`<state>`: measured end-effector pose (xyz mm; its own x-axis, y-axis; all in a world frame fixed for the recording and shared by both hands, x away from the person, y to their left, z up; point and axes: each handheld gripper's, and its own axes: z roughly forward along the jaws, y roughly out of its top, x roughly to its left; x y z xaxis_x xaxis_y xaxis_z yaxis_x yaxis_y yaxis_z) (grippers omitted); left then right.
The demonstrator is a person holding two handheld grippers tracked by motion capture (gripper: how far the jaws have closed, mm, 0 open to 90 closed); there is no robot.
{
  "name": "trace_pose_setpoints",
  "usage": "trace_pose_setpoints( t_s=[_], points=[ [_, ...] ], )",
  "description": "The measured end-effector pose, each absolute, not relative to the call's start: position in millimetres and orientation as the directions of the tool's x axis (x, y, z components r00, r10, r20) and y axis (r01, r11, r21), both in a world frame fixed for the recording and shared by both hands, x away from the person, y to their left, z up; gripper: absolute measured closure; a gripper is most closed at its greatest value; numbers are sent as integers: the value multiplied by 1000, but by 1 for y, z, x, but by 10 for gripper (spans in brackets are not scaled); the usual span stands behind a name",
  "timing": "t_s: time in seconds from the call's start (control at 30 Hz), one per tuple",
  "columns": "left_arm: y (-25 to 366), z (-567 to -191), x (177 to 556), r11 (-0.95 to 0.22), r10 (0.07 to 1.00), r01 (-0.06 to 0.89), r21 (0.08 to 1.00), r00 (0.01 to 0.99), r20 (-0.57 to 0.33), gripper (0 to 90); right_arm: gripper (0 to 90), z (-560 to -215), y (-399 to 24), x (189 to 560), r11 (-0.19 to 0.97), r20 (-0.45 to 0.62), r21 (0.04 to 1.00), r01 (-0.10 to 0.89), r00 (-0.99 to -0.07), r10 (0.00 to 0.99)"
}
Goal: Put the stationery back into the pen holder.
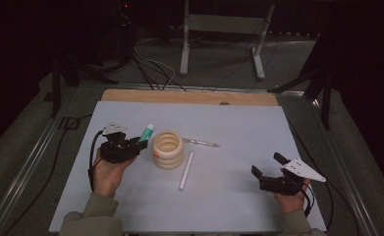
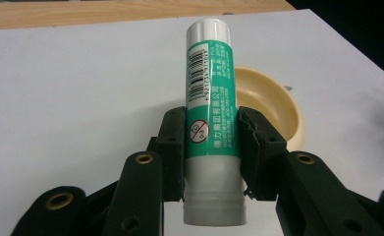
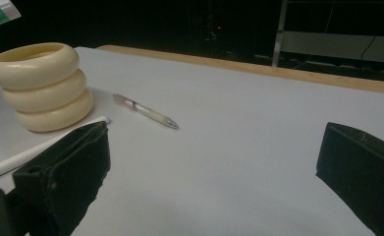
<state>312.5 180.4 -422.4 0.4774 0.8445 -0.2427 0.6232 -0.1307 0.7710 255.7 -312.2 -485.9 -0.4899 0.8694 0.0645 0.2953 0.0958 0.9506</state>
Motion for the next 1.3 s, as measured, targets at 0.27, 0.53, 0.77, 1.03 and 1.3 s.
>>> trace_pose_setpoints(
  t_s=[0.27,0.53,0.77,1.03,1.3],
  points=[
    [171,-417,316,-148,832,620,770,500,-242,660,0,-486,-312,256,96,65,950,295,-491,869],
    [162,-417,321,-168,825,626,761,512,-240,660,0,-486,-312,256,97,65,950,296,-493,868],
    [155,-418,326,-181,821,637,750,518,-242,660,0,-486,-312,256,95,68,950,299,-491,868],
    [149,-422,329,-194,820,643,741,521,-236,659,0,-486,-313,256,93,70,949,300,-490,869],
    [143,-428,330,-206,816,650,731,527,-239,658,0,-486,-313,256,93,71,949,302,-490,869]
  ],
)
